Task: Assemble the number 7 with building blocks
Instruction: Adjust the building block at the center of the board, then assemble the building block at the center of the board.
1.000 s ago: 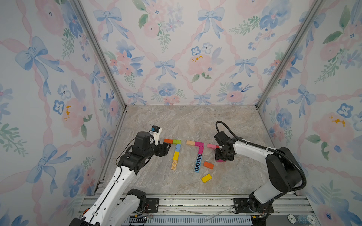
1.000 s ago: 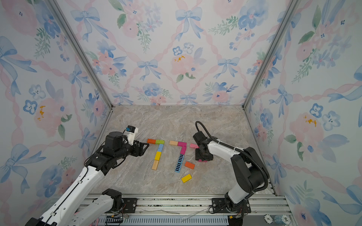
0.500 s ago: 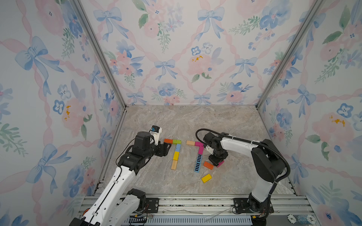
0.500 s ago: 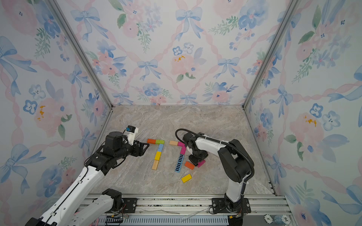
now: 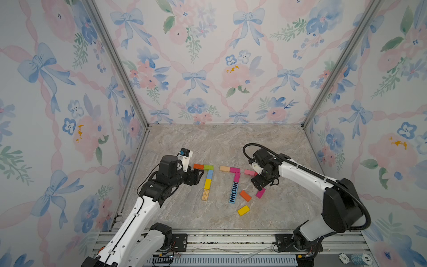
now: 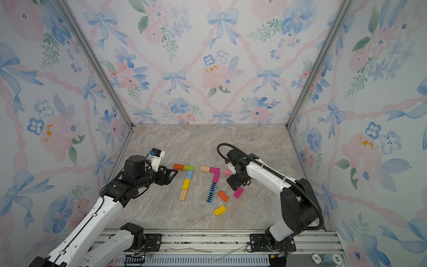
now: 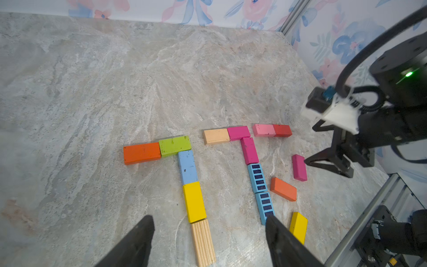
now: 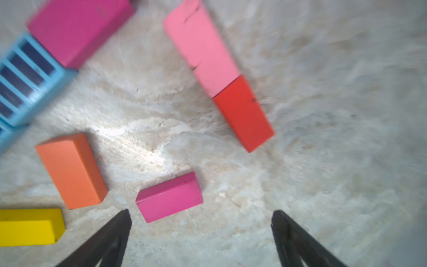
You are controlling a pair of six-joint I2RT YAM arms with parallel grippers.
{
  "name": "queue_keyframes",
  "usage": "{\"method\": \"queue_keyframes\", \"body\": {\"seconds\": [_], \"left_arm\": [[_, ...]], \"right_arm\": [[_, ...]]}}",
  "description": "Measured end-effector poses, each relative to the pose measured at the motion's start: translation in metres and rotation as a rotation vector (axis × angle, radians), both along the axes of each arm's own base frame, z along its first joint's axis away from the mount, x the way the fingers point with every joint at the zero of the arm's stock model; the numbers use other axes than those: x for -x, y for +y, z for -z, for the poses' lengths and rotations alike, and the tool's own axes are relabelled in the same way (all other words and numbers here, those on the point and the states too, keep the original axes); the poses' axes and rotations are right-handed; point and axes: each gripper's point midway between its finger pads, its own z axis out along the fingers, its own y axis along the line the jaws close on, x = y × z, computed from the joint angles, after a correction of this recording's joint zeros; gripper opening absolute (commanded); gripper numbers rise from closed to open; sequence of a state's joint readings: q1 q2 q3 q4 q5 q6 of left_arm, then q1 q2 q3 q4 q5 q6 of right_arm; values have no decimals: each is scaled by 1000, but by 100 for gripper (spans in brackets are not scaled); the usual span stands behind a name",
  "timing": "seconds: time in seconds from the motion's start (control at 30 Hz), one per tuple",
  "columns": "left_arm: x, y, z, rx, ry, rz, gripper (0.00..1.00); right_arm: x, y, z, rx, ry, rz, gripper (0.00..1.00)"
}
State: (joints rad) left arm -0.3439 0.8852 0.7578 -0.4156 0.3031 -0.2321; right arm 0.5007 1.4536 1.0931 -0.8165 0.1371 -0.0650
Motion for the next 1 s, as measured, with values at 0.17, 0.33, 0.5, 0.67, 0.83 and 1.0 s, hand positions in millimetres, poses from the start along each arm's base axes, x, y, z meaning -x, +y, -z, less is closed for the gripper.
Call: {"method": "queue_keyframes", "body": {"seconds": [0.17, 0.33, 0.5, 0.67, 0.83, 1.0], "left_arm": [[24, -67, 7, -81, 26, 192, 80], [33, -152, 24, -200, 66, 334, 78], [32, -224, 75, -329, 138, 412, 74], [27, -279, 121, -398, 186, 455, 69], [20, -309, 149, -439, 227, 459, 66], [17, -316, 164, -469, 269, 448, 60]], "right_arm": [[-15, -63, -100, -465, -387, 481, 97], [7, -117, -95, -742, -418, 836, 97], [18, -114, -96, -890, -341, 892, 97], [23, -106, -107, -965, -332, 855, 97], [23, -96, -106, -988, -292, 823, 97], [22, -92, -104, -994, -271, 811, 97]]}}
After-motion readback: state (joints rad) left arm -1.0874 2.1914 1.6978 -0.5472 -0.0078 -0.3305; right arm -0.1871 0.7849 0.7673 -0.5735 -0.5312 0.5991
